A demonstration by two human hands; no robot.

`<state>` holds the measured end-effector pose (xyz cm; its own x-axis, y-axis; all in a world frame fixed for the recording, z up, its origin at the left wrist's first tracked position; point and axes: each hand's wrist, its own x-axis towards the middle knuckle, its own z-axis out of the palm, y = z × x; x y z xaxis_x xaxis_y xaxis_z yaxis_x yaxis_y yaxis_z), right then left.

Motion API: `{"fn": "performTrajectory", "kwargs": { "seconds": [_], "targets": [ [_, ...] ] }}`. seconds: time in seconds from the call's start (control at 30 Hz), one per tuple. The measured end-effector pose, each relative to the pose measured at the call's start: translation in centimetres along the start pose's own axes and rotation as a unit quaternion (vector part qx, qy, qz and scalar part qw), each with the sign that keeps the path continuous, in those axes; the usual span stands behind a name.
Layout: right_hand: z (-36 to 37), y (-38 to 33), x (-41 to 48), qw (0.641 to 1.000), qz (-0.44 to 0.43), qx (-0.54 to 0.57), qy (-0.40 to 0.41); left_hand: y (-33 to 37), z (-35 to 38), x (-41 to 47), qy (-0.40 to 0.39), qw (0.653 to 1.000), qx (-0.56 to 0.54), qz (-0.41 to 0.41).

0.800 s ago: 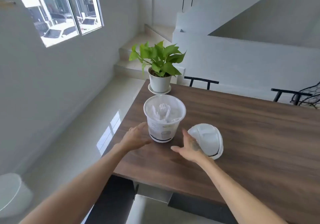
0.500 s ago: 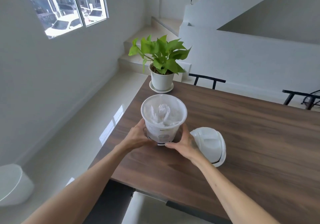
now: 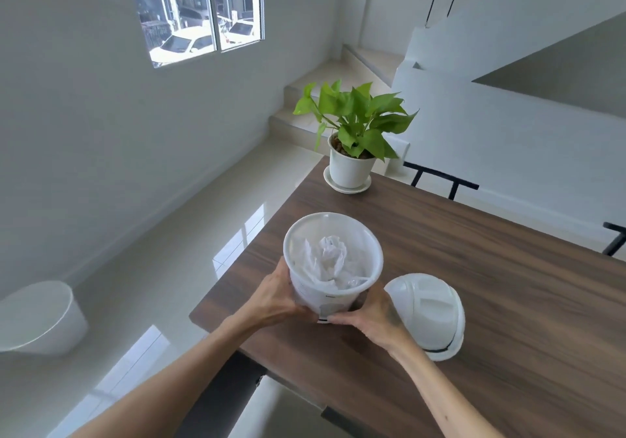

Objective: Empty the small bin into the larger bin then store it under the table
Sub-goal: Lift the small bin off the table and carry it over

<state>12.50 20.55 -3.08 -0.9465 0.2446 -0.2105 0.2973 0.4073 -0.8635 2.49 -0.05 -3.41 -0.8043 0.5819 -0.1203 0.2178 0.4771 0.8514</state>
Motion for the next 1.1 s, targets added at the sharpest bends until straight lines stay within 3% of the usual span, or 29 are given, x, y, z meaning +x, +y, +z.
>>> {"fn": "performTrajectory", "kwargs": {
  "seconds": [0.4, 0.53, 1.1],
  "targets": [
    [9.2, -6.5, -0.2, 0.986, -0.088, 0.018, -0.141, -5.7, -6.5, -11.9, 0.151, 0.984, -0.090, -0.004],
    [15.0, -9.8, -1.8, 0.974, -0.114, 0.049, -0.189, -7.9, -10.4, -16.9, 0.187, 0.975, -0.118, -0.025],
    [43.8, -22.6, -9.0, 0.916, -0.214, -0.055, -0.336, -20.2, -26.1, -41.3, 0.371, 0.906, -0.137, -0.150]
  ]
}}
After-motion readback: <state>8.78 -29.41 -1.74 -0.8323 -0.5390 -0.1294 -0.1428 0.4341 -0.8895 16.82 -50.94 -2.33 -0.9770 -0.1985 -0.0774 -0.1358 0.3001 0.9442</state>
